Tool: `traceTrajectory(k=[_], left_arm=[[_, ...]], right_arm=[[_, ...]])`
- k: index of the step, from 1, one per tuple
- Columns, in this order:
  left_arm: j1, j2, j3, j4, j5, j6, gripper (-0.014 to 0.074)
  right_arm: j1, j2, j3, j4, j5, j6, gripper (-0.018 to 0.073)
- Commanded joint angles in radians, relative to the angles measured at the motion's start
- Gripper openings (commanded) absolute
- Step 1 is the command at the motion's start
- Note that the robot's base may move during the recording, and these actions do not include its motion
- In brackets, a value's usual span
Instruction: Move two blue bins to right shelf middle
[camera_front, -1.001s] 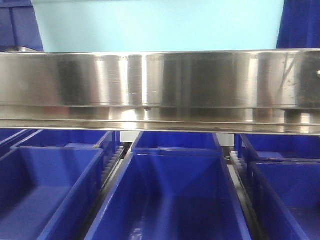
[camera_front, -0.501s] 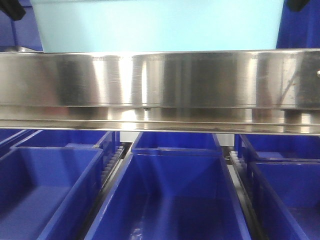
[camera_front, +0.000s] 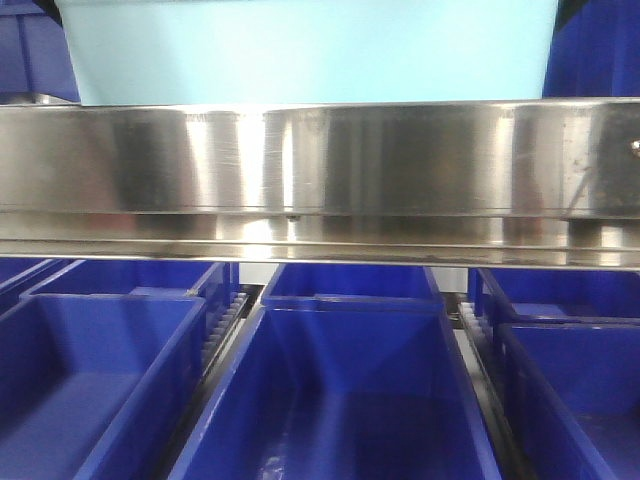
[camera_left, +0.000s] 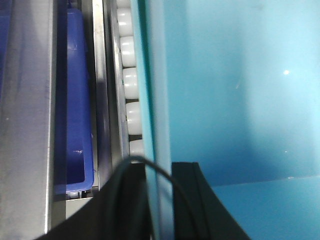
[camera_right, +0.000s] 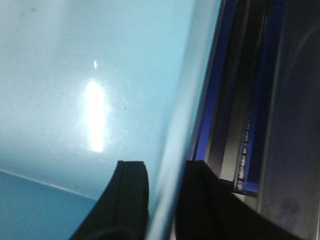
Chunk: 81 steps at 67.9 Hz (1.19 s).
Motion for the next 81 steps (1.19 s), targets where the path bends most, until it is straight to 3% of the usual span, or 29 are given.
traceTrajectory(k=[1, 24, 42, 58, 81], left_arm=[[-0.003, -0.007, -0.001, -0.007, 0.012, 0.001, -0.0111], [-0.003, -0.135, -0.001, -0.025, -0.085, 0.001, -0.0111], [-0.003, -0.224, -0.011, -0.051, -0.217, 0.001, -0.0111], [-0.003, -0.229, -0.116, -0.053, -0.229, 0.031, -0.0111], [-0.003, -0.224, -0.119, -0.045, -0.246, 0.031, -0.0111]], right_arm=[[0.001, -0.006, 0.018, -0.023, 0.008, 0.01, -0.0153], [0.001, -0.124, -0.016, -0.029, -0.106, 0.01, -0.0153], [0.001, -0.154, -0.149, -0.081, -0.124, 0.01, -0.0153], [0.001, -0.156, -0.202, -0.087, -0.127, 0.01, -0.0153], [0.001, -0.154, -0.202, -0.081, -0.134, 0.01, -0.0153]])
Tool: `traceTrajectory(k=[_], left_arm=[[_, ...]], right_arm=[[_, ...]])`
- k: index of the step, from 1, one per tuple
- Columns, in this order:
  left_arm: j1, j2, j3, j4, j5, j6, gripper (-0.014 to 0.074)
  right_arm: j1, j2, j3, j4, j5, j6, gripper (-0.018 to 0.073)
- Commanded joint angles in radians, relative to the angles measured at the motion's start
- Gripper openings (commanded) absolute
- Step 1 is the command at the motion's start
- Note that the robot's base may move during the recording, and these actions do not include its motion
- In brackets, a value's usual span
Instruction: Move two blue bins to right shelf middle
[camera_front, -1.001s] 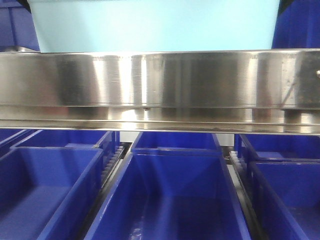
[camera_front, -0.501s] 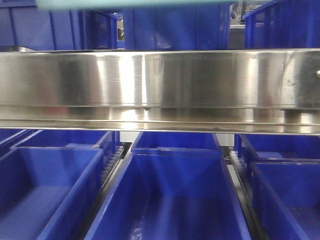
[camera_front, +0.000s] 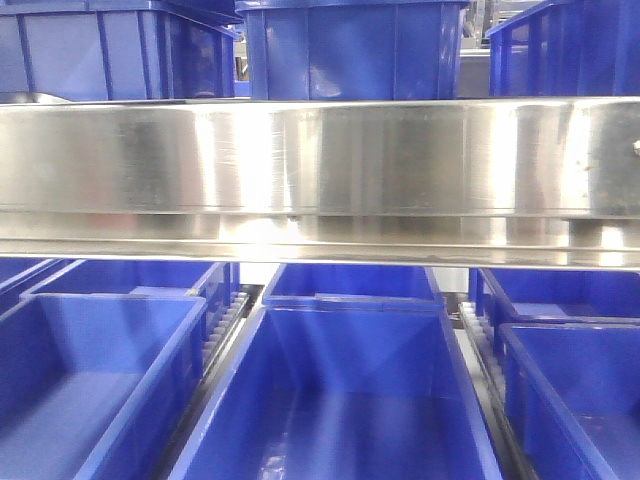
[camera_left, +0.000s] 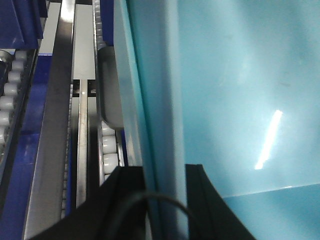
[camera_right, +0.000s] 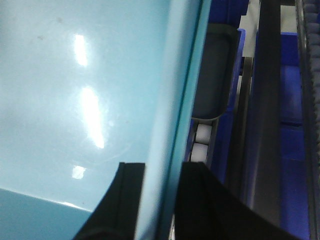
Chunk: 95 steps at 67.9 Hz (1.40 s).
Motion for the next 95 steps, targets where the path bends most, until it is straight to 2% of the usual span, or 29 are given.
traceTrajectory(k=[1, 36, 95], left_arm=[[-0.003, -0.023, -0.024, -0.012, -0.101, 0.027, -0.0111], [-0.003, -0.023, -0.024, -0.012, -0.211, 0.027, -0.0111], [-0.003, -0.023, -0.024, -0.012, -0.211, 0.027, -0.0111]], right_arm=[[-0.003, -0.017, -0.015, -0.019, -0.069, -0.011, -0.0153], [-0.003, -0.017, -0.015, -0.019, -0.069, -0.011, -0.0153], [-0.003, -0.017, -0.015, -0.019, -0.069, -0.011, -0.0153]])
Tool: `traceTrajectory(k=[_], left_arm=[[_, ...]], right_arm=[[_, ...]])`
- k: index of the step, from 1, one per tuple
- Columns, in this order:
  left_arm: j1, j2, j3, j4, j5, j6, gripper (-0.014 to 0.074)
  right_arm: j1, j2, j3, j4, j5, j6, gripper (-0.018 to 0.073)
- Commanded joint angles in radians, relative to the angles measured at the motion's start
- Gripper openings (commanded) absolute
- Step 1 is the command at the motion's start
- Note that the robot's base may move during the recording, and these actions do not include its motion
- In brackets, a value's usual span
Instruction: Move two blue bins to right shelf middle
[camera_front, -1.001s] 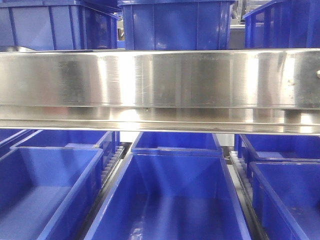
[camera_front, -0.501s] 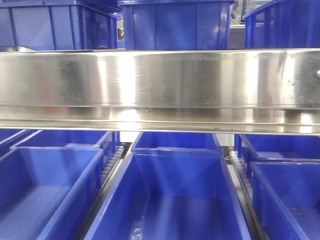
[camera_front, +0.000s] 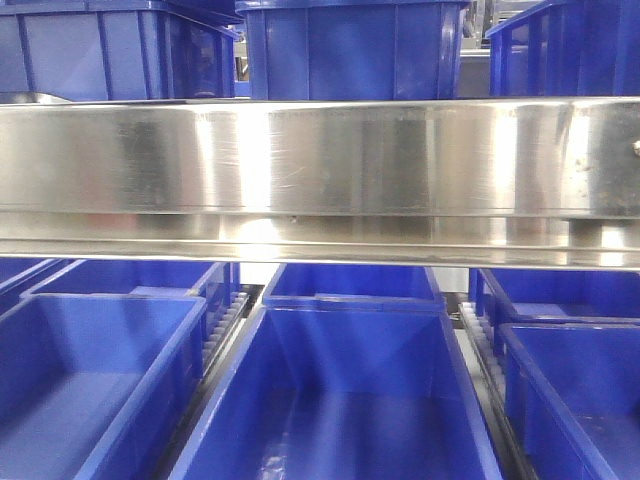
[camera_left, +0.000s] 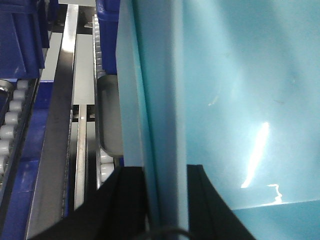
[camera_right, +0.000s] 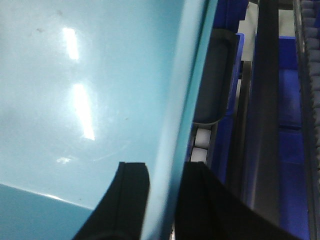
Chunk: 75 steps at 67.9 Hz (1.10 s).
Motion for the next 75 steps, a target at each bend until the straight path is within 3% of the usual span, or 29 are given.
traceTrajectory(k=[1, 75], left_arm=[[-0.003, -0.023, -0.024, -0.012, -0.119, 0.017, -0.0111], [-0.003, -0.023, -0.024, -0.012, -0.119, 0.017, -0.0111]], right_arm=[[-0.003, -0.017, -0.015, -0.017, -0.057, -0.013, -0.0153], [-0.003, -0.017, -0.015, -0.017, -0.057, -0.013, -0.0153]])
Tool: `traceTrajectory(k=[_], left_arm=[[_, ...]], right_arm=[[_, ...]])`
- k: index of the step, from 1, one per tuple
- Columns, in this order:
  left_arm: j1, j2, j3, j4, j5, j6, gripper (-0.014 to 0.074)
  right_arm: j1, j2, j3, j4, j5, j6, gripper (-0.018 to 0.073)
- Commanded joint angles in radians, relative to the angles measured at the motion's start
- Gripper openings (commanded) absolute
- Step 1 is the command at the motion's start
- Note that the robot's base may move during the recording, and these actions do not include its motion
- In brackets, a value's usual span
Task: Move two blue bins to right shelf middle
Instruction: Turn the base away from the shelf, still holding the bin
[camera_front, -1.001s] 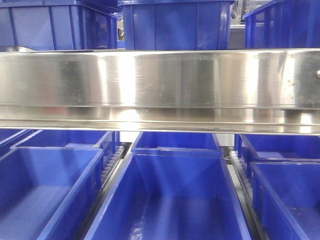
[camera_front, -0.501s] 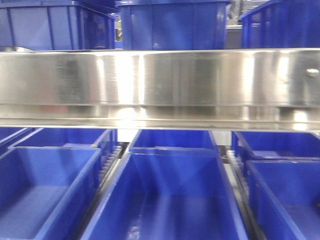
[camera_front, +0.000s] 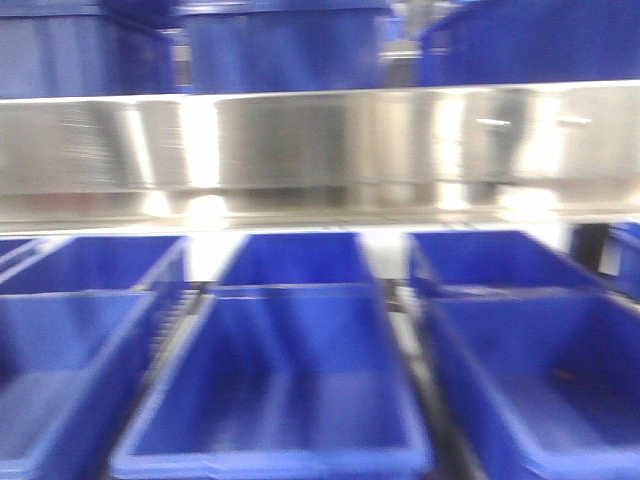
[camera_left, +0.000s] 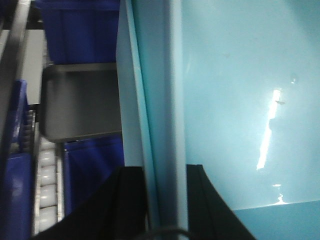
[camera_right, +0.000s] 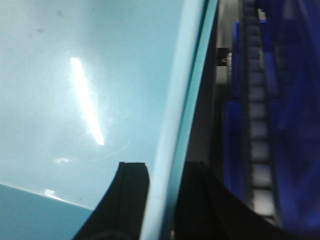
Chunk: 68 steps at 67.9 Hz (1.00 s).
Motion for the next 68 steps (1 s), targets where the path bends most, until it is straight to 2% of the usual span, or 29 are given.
traceTrajectory(k=[1, 68], left_arm=[[-0.003, -0.023, -0.024, -0.016, -0.118, 0.015, -0.0111], [-0.003, -0.023, -0.024, -0.014, -0.118, 0.015, -0.0111]], right_arm=[[-0.003, -0.017, -0.015, -0.017, -0.056, -0.013, -0.0153], [-0.003, -0.017, -0.015, -0.017, -0.056, -0.013, -0.0153]])
